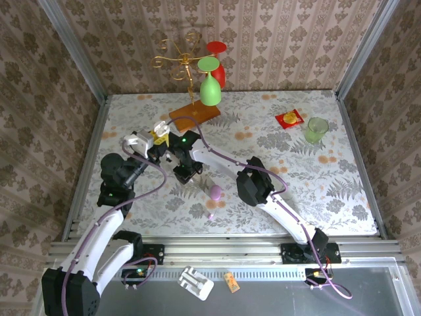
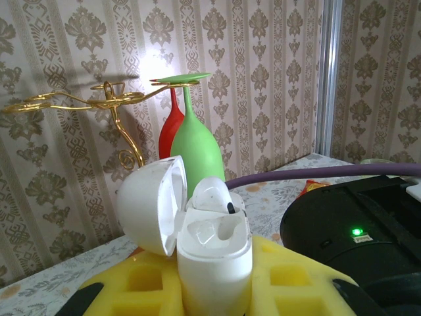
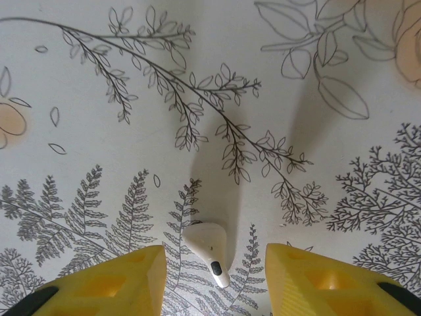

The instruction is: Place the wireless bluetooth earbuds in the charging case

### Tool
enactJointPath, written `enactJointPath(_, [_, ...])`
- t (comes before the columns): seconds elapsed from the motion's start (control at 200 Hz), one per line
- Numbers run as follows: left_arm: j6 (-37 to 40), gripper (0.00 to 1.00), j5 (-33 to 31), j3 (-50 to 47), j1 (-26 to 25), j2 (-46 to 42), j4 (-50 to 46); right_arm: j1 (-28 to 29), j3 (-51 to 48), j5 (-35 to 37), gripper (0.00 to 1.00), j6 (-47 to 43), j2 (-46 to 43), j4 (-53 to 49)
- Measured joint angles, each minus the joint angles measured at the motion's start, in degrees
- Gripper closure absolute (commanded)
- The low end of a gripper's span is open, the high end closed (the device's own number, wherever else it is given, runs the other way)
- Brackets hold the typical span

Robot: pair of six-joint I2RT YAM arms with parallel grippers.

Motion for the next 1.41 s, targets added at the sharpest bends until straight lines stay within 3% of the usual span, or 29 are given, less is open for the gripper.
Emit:
enactJointPath(0.77, [-0.2, 0.99, 1.1, 0.0, 0.1, 1.1, 0.7, 0.0, 5.1, 0.3, 0.73, 1.7, 3.8, -1.2])
enactJointPath(1.025, [-0.2, 0.99, 1.1, 0.0, 0.1, 1.8, 1.5, -0.1, 5.0, 0.5, 0.74, 2.6, 3.7, -1.1])
enactJointPath(1.405, [-0.6, 0.99, 1.1, -0.1, 0.1, 3.7, 2.9, -3.0, -12.1, 0.1, 0.75, 5.4, -7.5, 6.1])
